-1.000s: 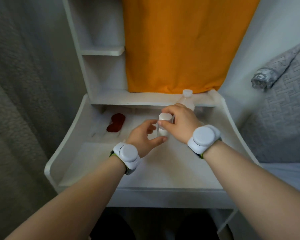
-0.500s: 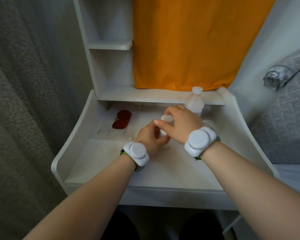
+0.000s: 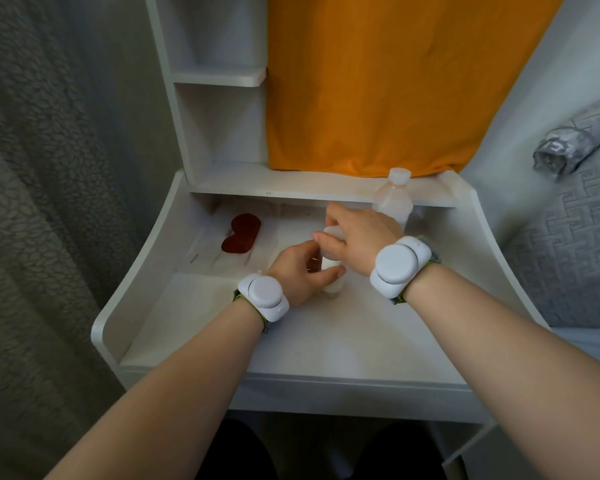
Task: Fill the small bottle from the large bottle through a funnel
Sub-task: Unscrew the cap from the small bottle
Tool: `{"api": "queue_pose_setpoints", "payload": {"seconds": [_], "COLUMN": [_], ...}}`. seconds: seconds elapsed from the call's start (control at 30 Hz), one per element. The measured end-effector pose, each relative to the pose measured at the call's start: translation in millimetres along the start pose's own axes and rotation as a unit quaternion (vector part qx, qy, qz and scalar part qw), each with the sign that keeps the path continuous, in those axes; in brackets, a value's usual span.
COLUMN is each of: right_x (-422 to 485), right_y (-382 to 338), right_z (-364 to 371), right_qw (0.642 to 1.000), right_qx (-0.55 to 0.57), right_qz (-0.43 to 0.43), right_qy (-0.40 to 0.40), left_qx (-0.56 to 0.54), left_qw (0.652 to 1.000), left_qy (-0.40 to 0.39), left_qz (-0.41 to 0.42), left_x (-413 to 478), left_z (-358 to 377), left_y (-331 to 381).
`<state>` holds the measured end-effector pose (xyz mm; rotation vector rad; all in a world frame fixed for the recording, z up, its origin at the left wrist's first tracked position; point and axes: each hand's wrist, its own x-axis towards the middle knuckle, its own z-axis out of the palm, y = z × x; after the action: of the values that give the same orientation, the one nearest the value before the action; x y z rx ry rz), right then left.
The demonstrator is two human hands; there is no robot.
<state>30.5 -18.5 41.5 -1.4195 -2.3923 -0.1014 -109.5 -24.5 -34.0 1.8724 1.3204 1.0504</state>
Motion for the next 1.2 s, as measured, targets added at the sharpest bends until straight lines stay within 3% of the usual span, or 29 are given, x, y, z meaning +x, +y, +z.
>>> {"api": "queue_pose_setpoints", "payload": {"seconds": [0.5, 0.7, 0.8, 1.2], "right_x": [4, 4, 3, 6], "right_y": [10, -7, -6, 5], "right_z": [-9, 10, 16, 9], "right_qw": [0.99, 0.99, 0.988, 0.996], "right_qx": [0.0, -0.138, -0.139, -0.075], "right_qz": [-0.114, -0.003, 0.049, -0.053], "right_qy": [-0.082, 0.019, 0.046, 0.017], "left_qx": [-0.074, -0.046, -0.048, -0.064], "left_qw": [0.997, 0.999, 0.999, 0.997], "left_qy": [-0.026, 0.001, -0.003, 0.001], "left_qz": [0.008, 0.001, 0.012, 0.034], "left_x": [-1, -2, -1, 2], "left_z": [2, 6, 5, 5], "left_y": [0, -5, -5, -11]}}
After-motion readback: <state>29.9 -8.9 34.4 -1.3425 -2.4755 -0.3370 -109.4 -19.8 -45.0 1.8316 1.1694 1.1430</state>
